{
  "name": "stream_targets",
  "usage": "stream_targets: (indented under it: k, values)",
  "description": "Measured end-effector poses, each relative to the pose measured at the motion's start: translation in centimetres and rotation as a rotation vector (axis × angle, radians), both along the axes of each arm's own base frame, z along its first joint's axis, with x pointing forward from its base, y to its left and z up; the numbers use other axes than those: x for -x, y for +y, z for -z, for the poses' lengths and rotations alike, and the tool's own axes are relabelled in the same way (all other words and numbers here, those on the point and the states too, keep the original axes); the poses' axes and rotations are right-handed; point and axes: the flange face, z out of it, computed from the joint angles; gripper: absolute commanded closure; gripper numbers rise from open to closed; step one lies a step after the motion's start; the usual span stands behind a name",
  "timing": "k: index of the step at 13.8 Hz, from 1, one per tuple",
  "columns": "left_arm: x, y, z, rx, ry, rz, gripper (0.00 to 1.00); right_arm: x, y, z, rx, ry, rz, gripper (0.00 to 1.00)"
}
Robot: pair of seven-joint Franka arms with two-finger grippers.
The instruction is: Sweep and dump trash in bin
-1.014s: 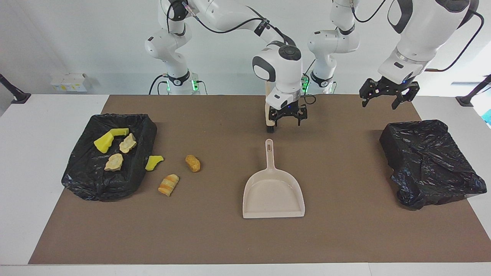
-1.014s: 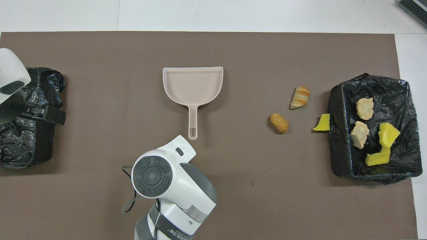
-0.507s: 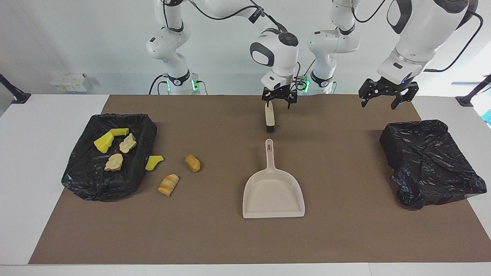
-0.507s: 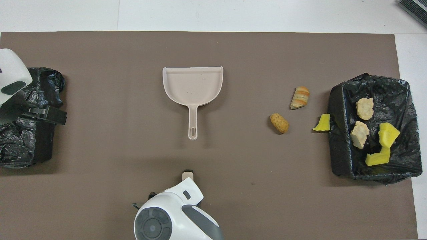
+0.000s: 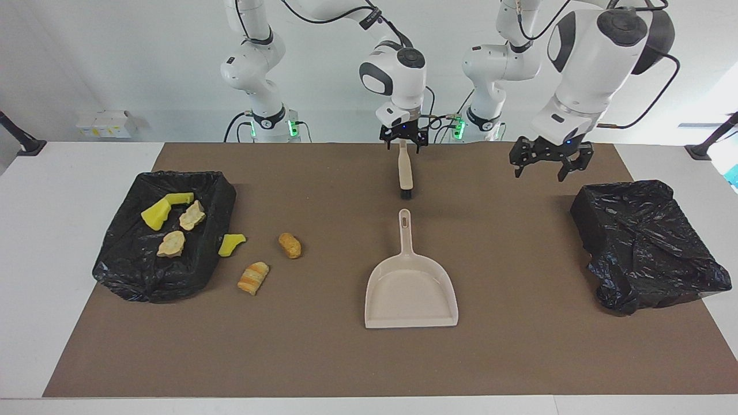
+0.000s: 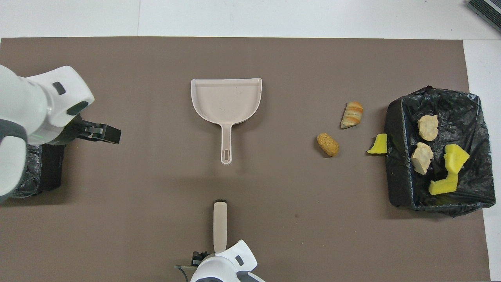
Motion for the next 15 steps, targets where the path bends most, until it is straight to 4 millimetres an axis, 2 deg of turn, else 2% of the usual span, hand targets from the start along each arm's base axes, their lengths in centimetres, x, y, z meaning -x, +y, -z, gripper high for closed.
stream_targets:
  k: [2,4,6,9,12,15]
  values:
    - [0.3,-3.0,1.2,0.01,-0.028,-0.015,0.0,1.6,-0.3,-0.1,0.003,0.003,-0.023,0.01]
    - [0.5,-5.4,3.0,0.022,-0.049,-0.011,0.0,2.6,-0.1,-0.6,-0.004,0.0,-0.043,0.13]
    - [0.4,-8.0,5.1,0.03,-0.052,-0.004,0.0,2.9,0.0,-0.8,-0.008,-0.002,-0.07,0.28]
    - [-0.2,-11.6,9.4,0.041,-0.044,-0.012,0.0,3.0,-0.1,-0.6,-0.023,0.021,-0.108,0.34]
    - [-0.8,-15.2,14.4,0.057,-0.042,-0.03,0.0,3.0,-0.1,-0.5,-0.034,0.031,-0.169,0.5]
    - [0.1,-19.1,17.3,0.078,-0.052,-0.07,0.0,3.0,-0.3,-0.4,-0.035,0.035,-0.235,0.75]
